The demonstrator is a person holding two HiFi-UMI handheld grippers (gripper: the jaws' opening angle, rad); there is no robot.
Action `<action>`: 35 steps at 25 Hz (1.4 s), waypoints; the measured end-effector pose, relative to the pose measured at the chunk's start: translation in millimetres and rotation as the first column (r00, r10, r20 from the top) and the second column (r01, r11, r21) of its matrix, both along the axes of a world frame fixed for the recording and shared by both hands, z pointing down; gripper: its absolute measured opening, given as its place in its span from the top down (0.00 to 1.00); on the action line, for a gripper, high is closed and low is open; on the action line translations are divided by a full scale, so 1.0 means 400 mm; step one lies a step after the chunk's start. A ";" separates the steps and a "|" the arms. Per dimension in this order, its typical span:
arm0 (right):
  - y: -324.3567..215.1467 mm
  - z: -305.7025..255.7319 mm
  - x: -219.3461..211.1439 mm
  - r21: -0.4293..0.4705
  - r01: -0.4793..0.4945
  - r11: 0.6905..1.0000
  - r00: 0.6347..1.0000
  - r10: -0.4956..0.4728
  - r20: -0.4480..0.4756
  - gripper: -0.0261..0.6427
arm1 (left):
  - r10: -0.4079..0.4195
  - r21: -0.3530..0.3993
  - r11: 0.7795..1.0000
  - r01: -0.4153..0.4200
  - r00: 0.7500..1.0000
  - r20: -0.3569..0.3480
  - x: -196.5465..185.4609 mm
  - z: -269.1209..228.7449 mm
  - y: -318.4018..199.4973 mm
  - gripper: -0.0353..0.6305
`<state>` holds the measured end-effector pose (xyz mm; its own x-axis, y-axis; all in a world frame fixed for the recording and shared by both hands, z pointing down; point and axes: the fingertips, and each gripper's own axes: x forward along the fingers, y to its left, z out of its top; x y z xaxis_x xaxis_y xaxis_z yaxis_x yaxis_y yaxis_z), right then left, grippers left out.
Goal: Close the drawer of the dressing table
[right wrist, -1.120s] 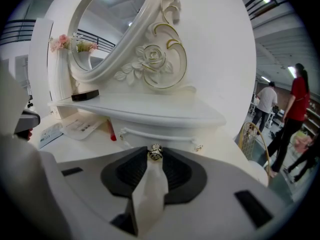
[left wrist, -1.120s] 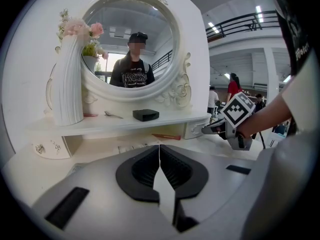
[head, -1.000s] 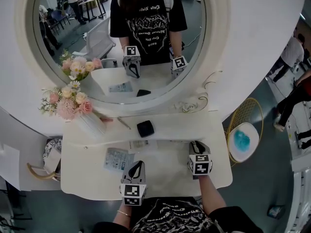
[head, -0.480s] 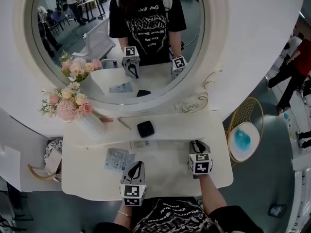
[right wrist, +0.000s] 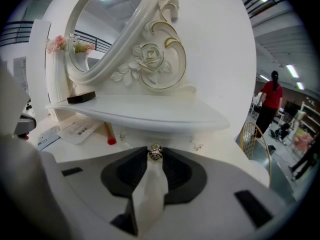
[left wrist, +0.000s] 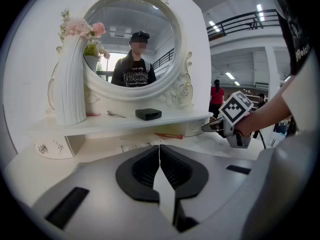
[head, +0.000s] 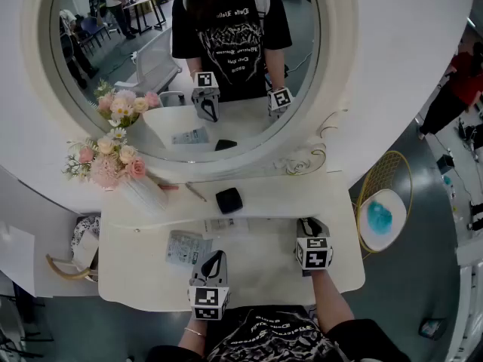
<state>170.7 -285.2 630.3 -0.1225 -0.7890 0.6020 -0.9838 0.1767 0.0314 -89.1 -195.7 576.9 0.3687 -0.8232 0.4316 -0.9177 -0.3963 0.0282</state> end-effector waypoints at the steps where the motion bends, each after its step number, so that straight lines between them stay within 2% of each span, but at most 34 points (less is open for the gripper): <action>1: 0.000 -0.001 0.001 0.001 -0.001 1.000 1.000 0.001 0.000 0.81 | -0.002 -0.001 1.000 0.002 1.000 -0.002 -0.001 0.000 0.000 0.92; 13: -0.005 0.000 -0.001 0.002 0.005 1.000 1.000 -0.005 0.020 0.81 | -0.007 -0.008 1.000 0.007 1.000 -0.003 -0.004 0.004 -0.002 0.92; 17: -0.008 -0.003 -0.005 -0.002 0.006 1.000 0.994 -0.006 0.110 0.80 | 0.013 -0.014 1.000 -0.013 1.000 -0.005 0.000 0.007 -0.003 0.92; 20: -0.004 -0.005 -0.023 -0.003 0.038 0.999 0.991 -0.038 0.125 0.75 | 0.001 -0.026 1.000 -0.001 1.000 -0.009 -0.005 0.017 0.000 0.92; 23: 0.015 -0.011 -0.042 0.011 0.045 0.999 0.982 -0.046 0.185 0.60 | 0.017 -0.050 0.999 -0.018 1.000 -0.017 -0.001 0.030 0.003 0.92; 28: 0.074 -0.034 -0.047 0.041 0.021 0.999 0.970 -0.031 0.241 0.58 | 0.038 -0.063 0.997 -0.039 0.999 -0.019 0.003 0.035 0.011 0.92; 35: 0.168 -0.021 -0.131 0.026 0.126 0.992 0.958 -0.128 0.258 0.58 | 0.039 -0.062 0.997 -0.040 0.999 -0.027 -0.005 0.031 0.016 0.92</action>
